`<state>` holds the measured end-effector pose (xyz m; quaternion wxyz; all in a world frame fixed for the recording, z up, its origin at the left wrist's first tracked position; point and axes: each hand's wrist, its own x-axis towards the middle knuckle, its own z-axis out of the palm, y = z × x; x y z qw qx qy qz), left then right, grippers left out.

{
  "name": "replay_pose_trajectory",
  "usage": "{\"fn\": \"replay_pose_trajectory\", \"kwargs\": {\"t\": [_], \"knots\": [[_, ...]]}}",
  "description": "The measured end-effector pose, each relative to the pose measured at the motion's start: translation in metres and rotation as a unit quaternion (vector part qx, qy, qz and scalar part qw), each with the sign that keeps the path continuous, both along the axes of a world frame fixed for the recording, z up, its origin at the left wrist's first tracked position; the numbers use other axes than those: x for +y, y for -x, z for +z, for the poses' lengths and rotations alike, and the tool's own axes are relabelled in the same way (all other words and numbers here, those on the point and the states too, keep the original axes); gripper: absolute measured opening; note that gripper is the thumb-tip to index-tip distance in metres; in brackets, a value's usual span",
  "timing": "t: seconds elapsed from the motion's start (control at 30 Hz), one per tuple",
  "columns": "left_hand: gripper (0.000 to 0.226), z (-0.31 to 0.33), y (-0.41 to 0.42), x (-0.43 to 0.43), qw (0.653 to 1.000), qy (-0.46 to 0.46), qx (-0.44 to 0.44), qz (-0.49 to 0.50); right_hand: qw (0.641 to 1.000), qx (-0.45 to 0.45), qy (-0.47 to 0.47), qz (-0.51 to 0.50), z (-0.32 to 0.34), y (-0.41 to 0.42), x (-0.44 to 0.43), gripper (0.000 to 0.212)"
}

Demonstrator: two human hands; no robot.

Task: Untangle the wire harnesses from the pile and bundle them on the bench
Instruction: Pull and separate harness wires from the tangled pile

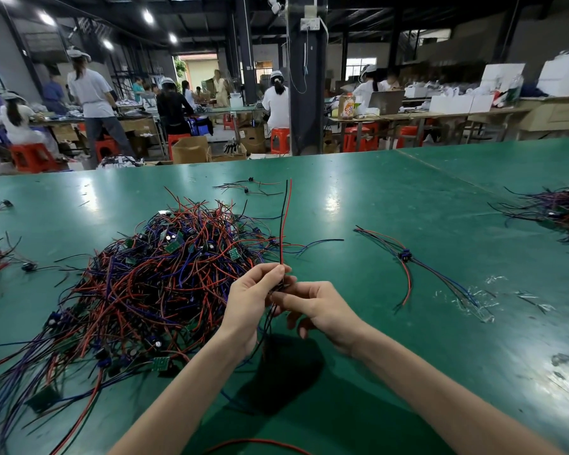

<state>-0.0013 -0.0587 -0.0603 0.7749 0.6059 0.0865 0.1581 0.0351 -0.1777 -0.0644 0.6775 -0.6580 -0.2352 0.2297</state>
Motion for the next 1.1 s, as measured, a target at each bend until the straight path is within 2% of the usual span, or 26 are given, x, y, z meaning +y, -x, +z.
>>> {"fn": "replay_pose_trajectory", "kwargs": {"t": [0.17, 0.37, 0.6, 0.8, 0.93, 1.03, 1.1], "knots": [[0.014, 0.000, 0.001, -0.004, 1.000, 0.020, -0.002, -0.018, 0.999, 0.027, -0.008, -0.025, 0.000, -0.003, -0.001, 0.012], [0.017, -0.005, 0.000, -0.004, 0.996, 0.014, 0.045, -0.074, 0.998, 0.034, -0.008, -0.059, 0.000, -0.010, -0.007, 0.011], [0.022, -0.006, 0.000, 0.001, 0.998, -0.019, 0.032, -0.051, 0.999, 0.004, 0.013, -0.047, -0.002, -0.008, -0.007, 0.013], [0.024, -0.004, 0.001, 0.000, 0.997, 0.058, 0.032, -0.050, 0.998, -0.030, 0.036, -0.046, -0.001, -0.008, -0.008, 0.008], [0.026, -0.004, -0.001, 0.003, 0.988, 0.129, 0.051, -0.066, 0.998, -0.032, 0.040, -0.037, -0.002, -0.009, -0.009, 0.015], [0.024, -0.002, -0.003, 0.007, 0.986, 0.126, 0.059, -0.088, 0.997, -0.039, 0.037, -0.048, -0.003, -0.009, -0.009, 0.015], [0.013, -0.001, -0.004, 0.008, 0.988, 0.115, 0.058, -0.081, 0.997, -0.044, 0.032, -0.046, -0.003, -0.008, -0.009, 0.014]]}}
